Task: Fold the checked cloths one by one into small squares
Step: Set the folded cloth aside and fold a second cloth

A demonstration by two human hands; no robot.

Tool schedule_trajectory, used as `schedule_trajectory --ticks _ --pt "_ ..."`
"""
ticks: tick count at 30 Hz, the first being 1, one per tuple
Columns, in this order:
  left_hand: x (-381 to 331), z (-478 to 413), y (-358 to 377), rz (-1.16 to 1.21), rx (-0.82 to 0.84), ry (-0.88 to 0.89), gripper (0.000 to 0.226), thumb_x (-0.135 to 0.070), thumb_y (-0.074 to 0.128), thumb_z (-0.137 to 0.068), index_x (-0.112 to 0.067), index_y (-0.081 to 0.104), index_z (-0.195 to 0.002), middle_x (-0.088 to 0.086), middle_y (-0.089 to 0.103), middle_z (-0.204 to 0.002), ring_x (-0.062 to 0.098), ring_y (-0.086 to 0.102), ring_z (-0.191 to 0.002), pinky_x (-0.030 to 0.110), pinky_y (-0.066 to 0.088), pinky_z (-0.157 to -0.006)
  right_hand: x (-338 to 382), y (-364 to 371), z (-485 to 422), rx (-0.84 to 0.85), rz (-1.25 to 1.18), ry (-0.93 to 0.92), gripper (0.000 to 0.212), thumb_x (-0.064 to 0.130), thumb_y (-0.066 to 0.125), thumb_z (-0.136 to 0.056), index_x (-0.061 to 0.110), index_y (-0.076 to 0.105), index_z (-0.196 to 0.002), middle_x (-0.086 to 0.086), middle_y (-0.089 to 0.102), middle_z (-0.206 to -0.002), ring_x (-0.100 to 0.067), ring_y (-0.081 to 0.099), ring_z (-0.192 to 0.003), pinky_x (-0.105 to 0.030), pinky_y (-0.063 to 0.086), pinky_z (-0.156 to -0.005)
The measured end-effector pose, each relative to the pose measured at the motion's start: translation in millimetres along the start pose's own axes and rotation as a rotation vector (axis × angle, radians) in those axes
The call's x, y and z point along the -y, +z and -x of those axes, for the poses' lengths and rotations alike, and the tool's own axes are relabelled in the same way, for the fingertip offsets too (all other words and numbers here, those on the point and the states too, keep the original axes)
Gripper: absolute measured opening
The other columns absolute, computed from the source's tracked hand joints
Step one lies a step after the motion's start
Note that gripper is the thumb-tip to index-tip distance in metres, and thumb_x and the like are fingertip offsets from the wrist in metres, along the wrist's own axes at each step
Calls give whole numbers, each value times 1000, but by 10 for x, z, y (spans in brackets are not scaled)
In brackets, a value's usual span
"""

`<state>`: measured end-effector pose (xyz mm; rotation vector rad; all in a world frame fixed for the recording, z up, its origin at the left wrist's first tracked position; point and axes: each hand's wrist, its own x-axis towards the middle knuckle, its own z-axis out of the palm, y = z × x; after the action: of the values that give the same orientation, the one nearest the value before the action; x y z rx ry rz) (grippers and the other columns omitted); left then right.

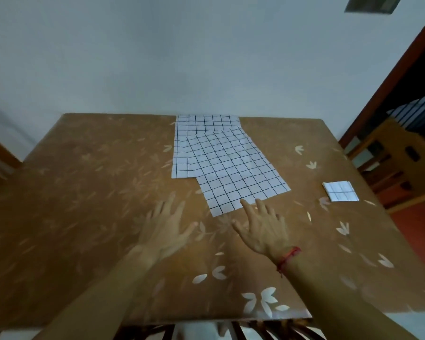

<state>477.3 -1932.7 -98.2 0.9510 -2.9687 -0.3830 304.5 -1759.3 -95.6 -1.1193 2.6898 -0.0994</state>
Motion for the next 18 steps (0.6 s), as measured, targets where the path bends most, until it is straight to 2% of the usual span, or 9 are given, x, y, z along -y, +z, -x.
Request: schedule_trajectory --ticks 3,9,18 --pt "39 -184 122 -16 24 7 76 -69 27 -88 -32 9 -151 1 12 -159 23 13 -144 47 24 -112 -44 117 -183 40 35 35 68 70 26 -86 38 18 -146 -10 23 -155 -32 29 -137 -53 30 -106" --pt "143 -602 272 -13 48 16 72 -66 32 -90 -29 18 -150 5 18 -158 24 16 -143 47 24 -111 -69 205 -464 40 56 62 68 68 27 -88 38 17 -147 -9 24 -153 -33 33 -133 -51 32 -104" --pt "128 -1114 641 -25 102 94 73 -65 33 -90 -25 20 -150 6 20 -157 26 18 -142 47 16 -116 -199 460 -864 46 36 120 66 67 29 -88 38 16 -146 -9 25 -151 -32 32 -133 -51 31 -104"
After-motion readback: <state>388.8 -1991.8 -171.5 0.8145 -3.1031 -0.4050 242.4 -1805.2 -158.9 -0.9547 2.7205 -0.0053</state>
